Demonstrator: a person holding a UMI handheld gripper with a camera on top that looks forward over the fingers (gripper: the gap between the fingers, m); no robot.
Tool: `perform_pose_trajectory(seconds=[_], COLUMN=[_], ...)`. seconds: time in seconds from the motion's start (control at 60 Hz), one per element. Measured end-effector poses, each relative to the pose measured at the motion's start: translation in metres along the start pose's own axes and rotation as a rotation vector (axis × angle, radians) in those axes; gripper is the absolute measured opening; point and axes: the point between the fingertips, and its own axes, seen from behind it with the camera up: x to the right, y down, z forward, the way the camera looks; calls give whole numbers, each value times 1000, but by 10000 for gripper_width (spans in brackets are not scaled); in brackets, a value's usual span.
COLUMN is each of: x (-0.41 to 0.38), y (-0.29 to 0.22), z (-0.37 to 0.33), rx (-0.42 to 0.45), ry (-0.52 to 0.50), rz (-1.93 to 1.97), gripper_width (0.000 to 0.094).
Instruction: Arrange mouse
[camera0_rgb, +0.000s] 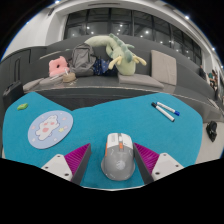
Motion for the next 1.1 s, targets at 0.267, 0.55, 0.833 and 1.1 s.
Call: perform_pose_trajectory(seconds=[0.267, 0.55, 0.833, 1.1], x=[-1, -69, -195, -220], y=[-6, -77, -110, -51], z=[9, -29, -4, 52], rx=[8, 114, 104, -46], ry=[1, -89, -173, -147], rz=[8, 13, -53, -37], gripper_width=[434, 337, 336, 468])
